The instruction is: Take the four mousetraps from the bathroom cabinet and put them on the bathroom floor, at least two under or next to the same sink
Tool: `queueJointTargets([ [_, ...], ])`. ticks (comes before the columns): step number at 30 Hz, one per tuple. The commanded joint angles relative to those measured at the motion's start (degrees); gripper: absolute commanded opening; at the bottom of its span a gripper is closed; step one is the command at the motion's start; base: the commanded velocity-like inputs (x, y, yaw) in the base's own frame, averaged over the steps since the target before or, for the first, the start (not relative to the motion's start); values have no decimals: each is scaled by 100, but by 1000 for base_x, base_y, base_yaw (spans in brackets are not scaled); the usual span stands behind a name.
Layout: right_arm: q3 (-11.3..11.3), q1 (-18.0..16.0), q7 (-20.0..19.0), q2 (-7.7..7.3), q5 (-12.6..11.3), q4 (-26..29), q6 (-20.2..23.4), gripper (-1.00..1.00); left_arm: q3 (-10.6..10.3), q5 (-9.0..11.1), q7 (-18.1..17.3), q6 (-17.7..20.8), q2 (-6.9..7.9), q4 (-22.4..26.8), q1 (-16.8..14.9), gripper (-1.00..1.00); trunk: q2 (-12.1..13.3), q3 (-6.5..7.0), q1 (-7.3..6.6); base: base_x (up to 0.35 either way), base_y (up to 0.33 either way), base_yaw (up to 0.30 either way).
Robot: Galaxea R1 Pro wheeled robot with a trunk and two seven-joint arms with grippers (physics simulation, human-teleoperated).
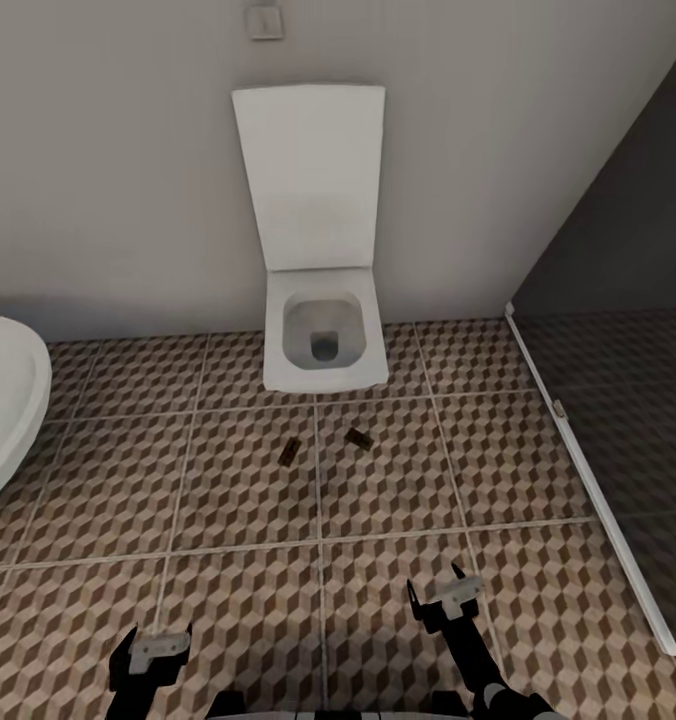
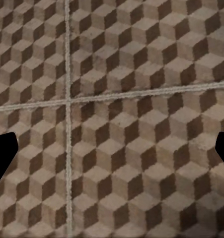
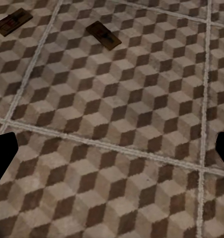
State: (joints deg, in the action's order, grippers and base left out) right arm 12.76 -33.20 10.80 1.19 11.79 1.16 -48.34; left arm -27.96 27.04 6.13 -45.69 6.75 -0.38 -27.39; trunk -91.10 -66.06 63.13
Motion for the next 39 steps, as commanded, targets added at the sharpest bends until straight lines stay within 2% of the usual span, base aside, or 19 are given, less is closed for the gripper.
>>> queueJointTargets([
  [1, 15, 1, 59, -7, 53, -7, -19, 100, -52, -15, 57, -54, -13, -70, -3, 100, 40, 16, -23, 0, 0, 0],
  [8, 16, 139, 60, -34, 52, -9, -161, 100, -52, -14, 48, -282, -86, -324, 2, 100, 321, 142, -177, 0, 0, 0],
  [19, 16, 331, 63, -39, 51, -10, -334, 100, -52, -14, 46, -356, -198, -381, 14, 100, 762, 339, -418, 0, 0, 0],
  [39, 16, 478, 63, -98, 35, -10, -436, 100, -52, -14, 53, -346, -209, -392, 17, 100, 1564, 706, -857, 0, 0, 0],
])
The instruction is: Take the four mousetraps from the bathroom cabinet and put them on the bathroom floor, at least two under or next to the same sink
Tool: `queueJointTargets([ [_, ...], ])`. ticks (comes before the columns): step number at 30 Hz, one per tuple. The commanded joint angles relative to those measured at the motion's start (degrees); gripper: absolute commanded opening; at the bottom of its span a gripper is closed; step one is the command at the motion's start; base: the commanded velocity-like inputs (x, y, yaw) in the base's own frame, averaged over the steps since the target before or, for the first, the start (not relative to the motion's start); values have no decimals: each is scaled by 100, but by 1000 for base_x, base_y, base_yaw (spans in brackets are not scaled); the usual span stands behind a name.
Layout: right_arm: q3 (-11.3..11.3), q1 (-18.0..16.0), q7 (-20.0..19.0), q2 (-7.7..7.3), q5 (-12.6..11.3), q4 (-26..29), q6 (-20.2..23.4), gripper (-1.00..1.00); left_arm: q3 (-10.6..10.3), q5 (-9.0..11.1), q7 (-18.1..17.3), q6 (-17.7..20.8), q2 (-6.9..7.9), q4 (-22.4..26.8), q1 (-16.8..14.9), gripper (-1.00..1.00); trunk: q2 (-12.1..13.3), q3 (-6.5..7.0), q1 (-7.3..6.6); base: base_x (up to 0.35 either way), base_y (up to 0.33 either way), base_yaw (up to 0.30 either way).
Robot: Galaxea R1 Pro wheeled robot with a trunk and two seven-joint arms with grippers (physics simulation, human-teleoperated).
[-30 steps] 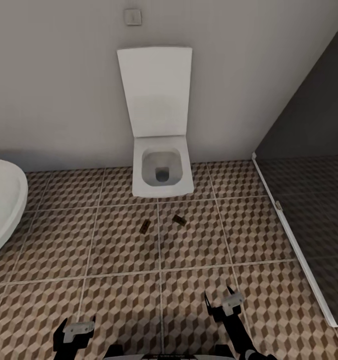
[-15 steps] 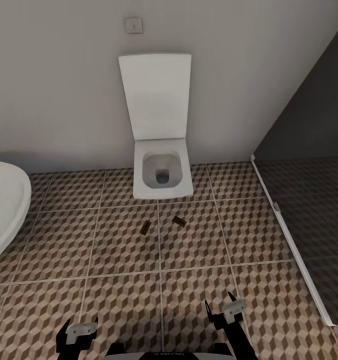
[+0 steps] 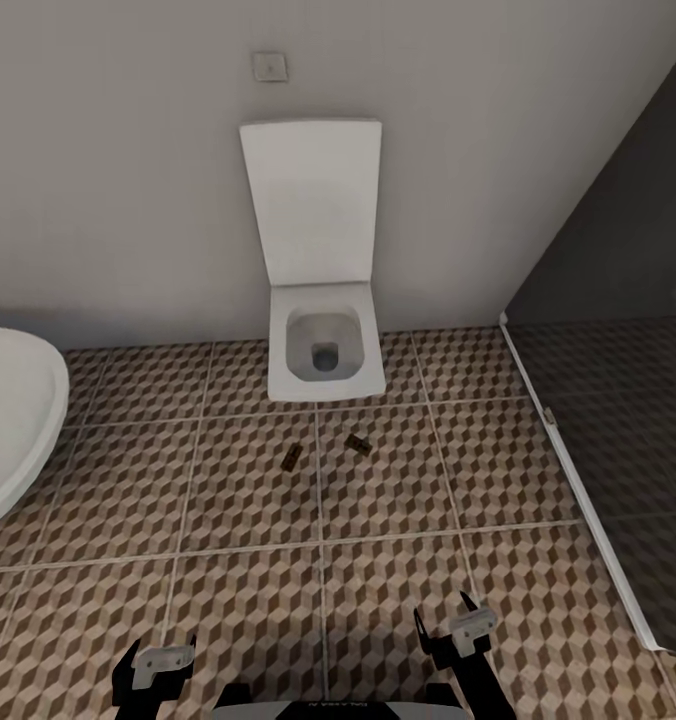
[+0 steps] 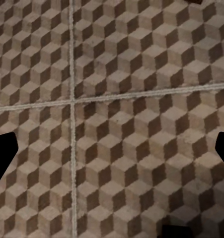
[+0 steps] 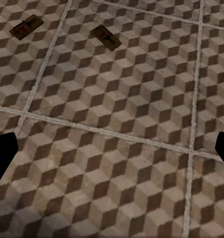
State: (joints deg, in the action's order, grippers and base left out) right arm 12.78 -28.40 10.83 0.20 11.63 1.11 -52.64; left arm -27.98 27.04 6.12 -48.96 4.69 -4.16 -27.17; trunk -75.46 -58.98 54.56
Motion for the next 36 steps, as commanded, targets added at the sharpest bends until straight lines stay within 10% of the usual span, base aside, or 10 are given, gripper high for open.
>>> queueJointTargets([
  [1, 14, 0, 60, 0, 52, -6, -11, 100, -49, -15, 53, -19, -3, -15, -4, 100, 40, 20, -23, 0, 0, 0],
  [36, 12, 19, 67, -55, 23, -14, -282, 100, -49, -15, 56, -1, -77, -15, 1, 100, 1443, 954, -791, 0, 0, 0],
])
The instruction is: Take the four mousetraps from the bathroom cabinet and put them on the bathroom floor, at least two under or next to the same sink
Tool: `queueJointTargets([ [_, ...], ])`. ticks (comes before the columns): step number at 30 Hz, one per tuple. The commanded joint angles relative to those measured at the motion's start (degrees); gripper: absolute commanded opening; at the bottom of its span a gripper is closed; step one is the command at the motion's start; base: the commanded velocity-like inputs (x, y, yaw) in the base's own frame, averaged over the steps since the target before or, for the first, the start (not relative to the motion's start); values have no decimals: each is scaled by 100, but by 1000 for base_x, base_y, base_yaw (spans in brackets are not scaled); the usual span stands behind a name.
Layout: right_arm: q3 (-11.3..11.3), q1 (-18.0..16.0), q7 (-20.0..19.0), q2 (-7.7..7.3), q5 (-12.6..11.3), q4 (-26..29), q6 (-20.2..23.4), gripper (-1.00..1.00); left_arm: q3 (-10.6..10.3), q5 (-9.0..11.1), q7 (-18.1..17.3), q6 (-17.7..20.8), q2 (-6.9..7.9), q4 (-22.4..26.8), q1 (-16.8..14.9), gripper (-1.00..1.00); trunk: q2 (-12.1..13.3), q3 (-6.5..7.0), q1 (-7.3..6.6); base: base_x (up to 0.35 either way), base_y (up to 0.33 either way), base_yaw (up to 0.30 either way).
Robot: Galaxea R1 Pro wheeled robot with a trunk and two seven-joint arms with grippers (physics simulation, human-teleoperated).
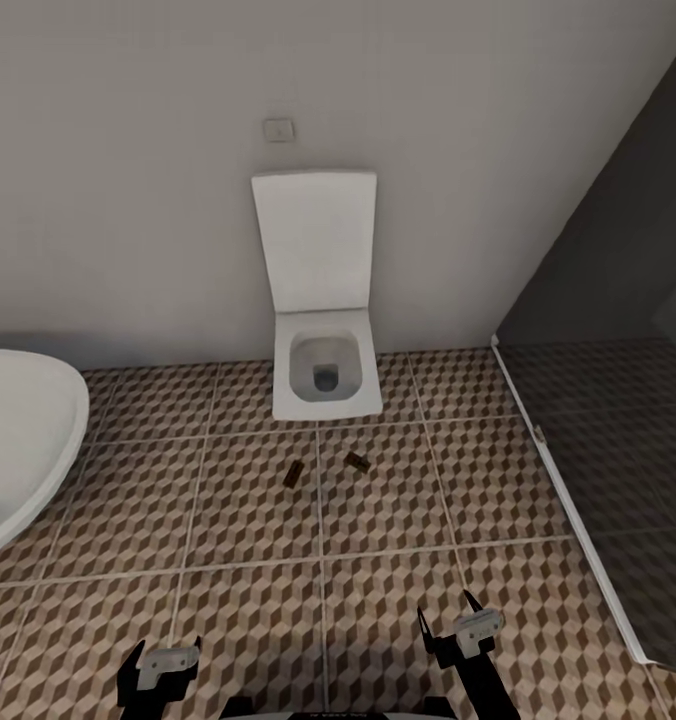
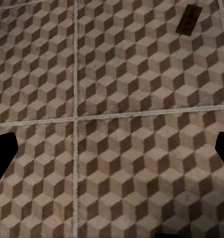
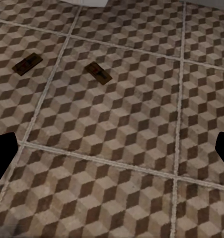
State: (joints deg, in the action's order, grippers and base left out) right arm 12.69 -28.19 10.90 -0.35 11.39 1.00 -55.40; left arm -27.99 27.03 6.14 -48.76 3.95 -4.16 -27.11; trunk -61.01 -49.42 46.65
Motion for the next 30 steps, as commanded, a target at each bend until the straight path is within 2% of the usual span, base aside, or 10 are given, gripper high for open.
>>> queueJointTargets([
  [1, 22, -2, 60, -1, 48, -3, -6, 100, -49, -14, 54, -20, -6, -15, -5, 100, 39, 25, -22, 0, 0, 0],
  [30, 23, 3, 53, -16, 48, -3, -14, 100, -49, -14, 57, -11, -40, -15, -5, 100, 1202, 814, -659, 0, 0, 0],
])
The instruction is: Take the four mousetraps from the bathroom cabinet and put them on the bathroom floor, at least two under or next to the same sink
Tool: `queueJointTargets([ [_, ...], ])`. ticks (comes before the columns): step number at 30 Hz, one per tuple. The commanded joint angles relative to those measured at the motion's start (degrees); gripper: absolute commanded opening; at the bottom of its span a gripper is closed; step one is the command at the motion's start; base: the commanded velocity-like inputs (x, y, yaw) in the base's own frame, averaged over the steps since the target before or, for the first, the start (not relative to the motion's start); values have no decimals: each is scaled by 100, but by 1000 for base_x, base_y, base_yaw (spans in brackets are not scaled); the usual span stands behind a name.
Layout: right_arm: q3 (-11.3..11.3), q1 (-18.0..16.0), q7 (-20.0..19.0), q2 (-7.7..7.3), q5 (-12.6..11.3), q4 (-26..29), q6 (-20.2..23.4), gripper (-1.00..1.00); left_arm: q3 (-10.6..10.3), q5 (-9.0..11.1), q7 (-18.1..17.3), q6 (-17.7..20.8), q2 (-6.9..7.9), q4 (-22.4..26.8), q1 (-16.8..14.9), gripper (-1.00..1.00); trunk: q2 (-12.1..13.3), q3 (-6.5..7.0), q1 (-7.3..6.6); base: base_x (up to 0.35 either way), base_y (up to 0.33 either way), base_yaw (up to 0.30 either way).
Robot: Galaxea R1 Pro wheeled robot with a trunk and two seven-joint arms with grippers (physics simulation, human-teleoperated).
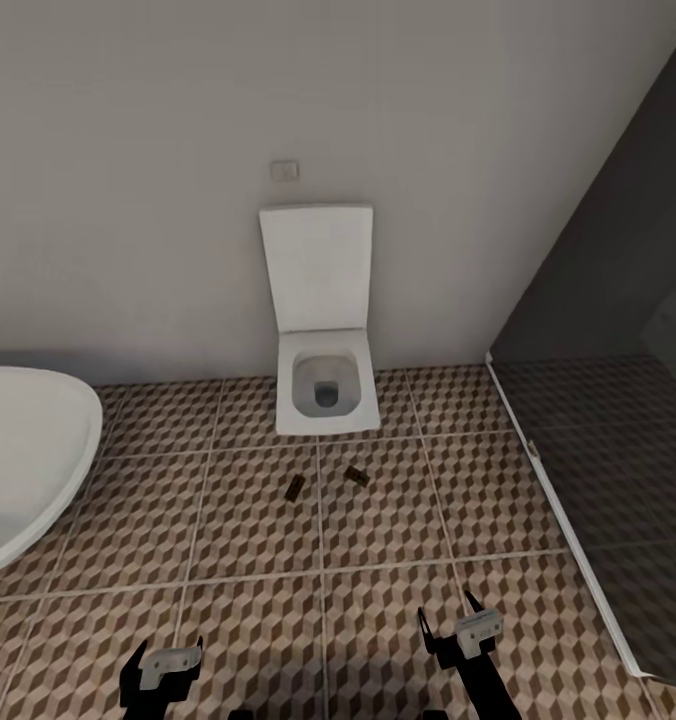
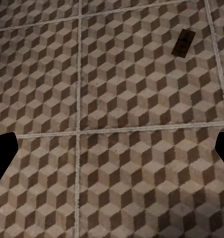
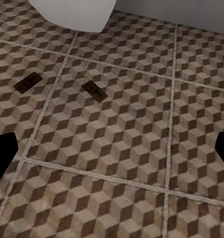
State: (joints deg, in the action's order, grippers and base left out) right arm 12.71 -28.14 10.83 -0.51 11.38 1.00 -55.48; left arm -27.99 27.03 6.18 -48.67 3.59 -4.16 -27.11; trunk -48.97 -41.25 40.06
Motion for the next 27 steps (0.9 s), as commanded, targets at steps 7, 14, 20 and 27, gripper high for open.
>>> queueJointTargets([
  [7, 21, 1, 60, -2, 48, -3, -4, 100, -49, -13, 58, -20, -13, -15, -5, 100, 279, 188, -153, 0, 0, 0],
  [14, 21, 1, 60, 2, 48, -3, 1, 100, -49, -13, 58, -17, -15, -15, -5, 100, 560, 378, -307, 0, 0, 0],
  [20, 21, 1, 60, 4, 48, -2, 2, 100, -49, -13, 58, -13, -16, -17, -5, 100, 800, 541, -439, 0, 0, 0],
  [27, 21, 1, 60, 6, 48, -3, 2, 100, -49, -13, 58, -11, -16, -17, -5, 100, 1081, 732, -593, 0, 0, 0],
])
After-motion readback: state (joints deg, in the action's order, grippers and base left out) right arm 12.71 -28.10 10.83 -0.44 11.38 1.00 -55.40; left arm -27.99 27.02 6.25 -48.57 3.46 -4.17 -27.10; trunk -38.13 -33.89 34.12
